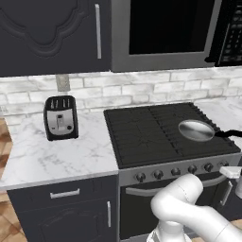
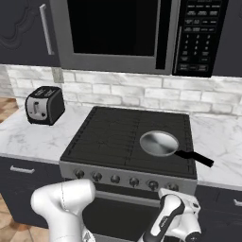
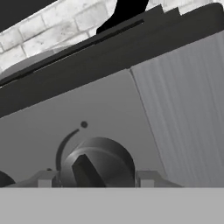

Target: Turn on the front right burner of the stove.

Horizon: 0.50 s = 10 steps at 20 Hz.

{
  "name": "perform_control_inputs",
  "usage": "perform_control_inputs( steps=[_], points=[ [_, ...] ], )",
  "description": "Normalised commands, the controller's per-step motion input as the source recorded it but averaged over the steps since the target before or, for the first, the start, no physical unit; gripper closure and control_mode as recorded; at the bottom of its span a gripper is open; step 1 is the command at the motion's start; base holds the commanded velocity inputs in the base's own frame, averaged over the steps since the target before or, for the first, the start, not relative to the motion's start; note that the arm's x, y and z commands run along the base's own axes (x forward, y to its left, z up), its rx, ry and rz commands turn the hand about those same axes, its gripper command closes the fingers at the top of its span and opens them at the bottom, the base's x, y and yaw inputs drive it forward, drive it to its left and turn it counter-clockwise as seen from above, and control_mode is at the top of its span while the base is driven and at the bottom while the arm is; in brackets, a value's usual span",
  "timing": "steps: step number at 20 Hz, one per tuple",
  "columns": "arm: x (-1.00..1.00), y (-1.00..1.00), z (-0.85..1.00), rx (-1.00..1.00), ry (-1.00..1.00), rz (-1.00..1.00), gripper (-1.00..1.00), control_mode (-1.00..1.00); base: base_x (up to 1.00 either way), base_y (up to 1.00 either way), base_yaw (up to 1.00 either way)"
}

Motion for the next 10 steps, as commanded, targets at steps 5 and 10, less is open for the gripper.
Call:
perform_control_inputs(
  steps=[5,10],
  points=[
    [0.05,-0.06,-0.26,-0.50,-0.12,0.01,1.00,-1.00,0.00,0.00,0.00],
    [0.00,-0.19,-0.17,-0.58,-0.10,0.00,1.00,-1.00,0.00,0.00,0.00]
  ],
)
